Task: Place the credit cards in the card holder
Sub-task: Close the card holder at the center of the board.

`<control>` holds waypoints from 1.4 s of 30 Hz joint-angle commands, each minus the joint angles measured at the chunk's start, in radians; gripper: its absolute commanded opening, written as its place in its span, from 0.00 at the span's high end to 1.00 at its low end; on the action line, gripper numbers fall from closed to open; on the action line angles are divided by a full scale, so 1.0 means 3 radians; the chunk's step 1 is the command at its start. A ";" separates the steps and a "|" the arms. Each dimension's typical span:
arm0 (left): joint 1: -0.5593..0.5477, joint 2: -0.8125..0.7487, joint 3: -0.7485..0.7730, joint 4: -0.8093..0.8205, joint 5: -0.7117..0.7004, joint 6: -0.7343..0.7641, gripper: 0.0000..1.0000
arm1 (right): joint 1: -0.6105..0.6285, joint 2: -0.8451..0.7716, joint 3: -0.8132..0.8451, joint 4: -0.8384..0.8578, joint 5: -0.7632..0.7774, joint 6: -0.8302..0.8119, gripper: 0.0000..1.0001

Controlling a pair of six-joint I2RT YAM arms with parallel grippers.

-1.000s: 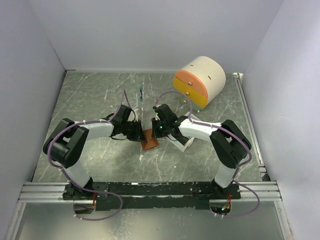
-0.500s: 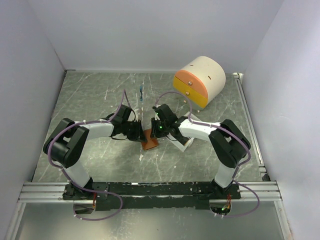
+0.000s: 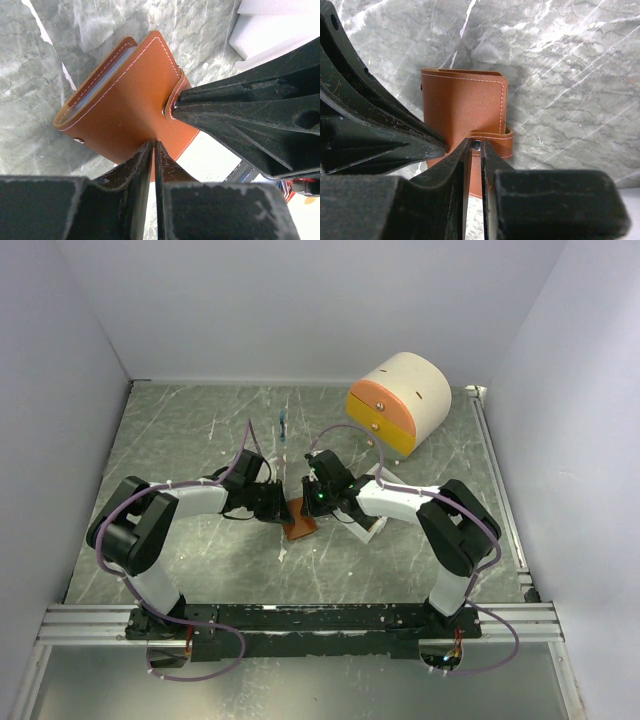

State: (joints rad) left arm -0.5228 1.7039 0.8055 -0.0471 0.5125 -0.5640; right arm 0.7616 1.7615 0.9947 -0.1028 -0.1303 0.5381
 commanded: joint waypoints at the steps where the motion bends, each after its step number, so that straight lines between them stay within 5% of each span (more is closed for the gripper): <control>1: -0.0078 0.0196 -0.0054 -0.0121 -0.0200 0.0108 0.79 | 0.0114 0.0172 -0.0002 -0.0074 -0.0002 -0.0005 0.87; 21: -0.0077 0.0256 -0.0085 -0.0038 -0.0196 0.0056 0.79 | 0.0298 0.0362 0.0405 -0.0590 0.0298 -0.0122 0.88; 42: 0.0069 -0.0313 -0.0308 -0.0127 -0.0492 -0.0316 0.76 | 0.0494 0.0683 0.0372 -0.0945 0.0557 -0.0086 0.89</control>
State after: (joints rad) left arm -0.5224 1.6569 0.7433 0.0086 0.4759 -0.6640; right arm 0.8772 1.8709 1.1866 -0.2783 0.1062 0.4953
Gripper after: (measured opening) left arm 0.230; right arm 0.121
